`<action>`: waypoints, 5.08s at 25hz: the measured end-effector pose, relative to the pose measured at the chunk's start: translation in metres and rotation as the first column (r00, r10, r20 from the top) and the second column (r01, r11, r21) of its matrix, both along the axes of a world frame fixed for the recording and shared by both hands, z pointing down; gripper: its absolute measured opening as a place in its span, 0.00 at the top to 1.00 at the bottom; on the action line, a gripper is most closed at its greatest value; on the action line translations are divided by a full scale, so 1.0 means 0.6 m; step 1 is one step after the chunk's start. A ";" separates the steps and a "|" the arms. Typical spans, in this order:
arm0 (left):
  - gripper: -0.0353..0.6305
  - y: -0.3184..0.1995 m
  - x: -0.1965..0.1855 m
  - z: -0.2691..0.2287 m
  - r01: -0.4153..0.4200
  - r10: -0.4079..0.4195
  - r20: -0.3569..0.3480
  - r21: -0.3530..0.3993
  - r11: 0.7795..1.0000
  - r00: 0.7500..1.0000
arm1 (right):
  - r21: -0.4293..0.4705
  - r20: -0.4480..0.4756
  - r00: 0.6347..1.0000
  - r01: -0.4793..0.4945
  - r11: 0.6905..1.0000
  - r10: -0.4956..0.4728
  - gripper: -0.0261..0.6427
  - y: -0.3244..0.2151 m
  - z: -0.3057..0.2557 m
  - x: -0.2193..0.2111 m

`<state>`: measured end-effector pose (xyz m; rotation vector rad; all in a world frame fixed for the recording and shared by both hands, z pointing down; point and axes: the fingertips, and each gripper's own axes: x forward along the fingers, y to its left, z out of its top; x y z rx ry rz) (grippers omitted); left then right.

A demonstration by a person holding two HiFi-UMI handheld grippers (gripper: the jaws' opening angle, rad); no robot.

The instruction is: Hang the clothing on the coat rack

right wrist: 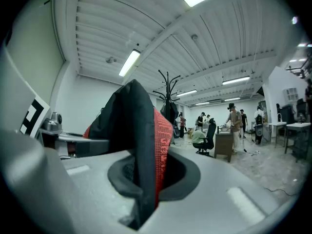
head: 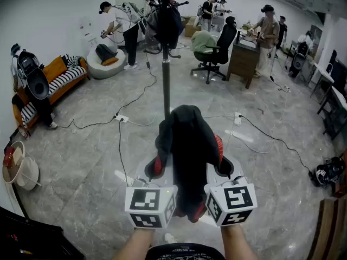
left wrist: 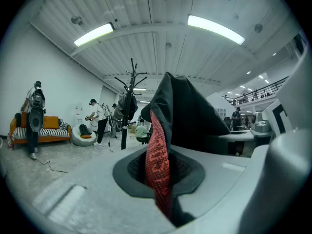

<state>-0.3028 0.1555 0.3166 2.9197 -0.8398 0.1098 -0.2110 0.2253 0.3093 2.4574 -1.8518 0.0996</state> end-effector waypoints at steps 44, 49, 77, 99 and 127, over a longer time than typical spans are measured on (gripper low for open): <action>0.91 -0.166 0.248 0.026 0.066 -0.065 0.071 -0.017 0.998 0.995 | 0.031 0.062 0.995 0.079 0.996 -0.080 0.92 -0.175 0.032 0.259; 0.91 -0.185 0.299 0.025 0.087 -0.086 0.088 -0.009 0.996 0.992 | 0.031 0.060 0.993 0.099 0.995 -0.101 0.92 -0.196 0.034 0.310; 0.91 -0.308 0.421 0.020 0.226 -0.226 0.077 0.019 0.974 0.971 | 0.038 0.034 0.978 0.205 0.978 -0.206 0.93 -0.337 0.028 0.461; 0.91 -0.561 0.497 0.024 0.170 -0.168 0.046 -0.028 0.985 0.985 | -0.026 0.031 0.988 0.150 0.988 -0.149 0.92 -0.577 0.031 0.534; 0.91 -0.742 0.577 0.087 0.277 -0.270 0.100 -0.065 0.959 0.958 | -0.073 0.069 0.967 0.250 0.966 -0.245 0.92 -0.778 0.089 0.638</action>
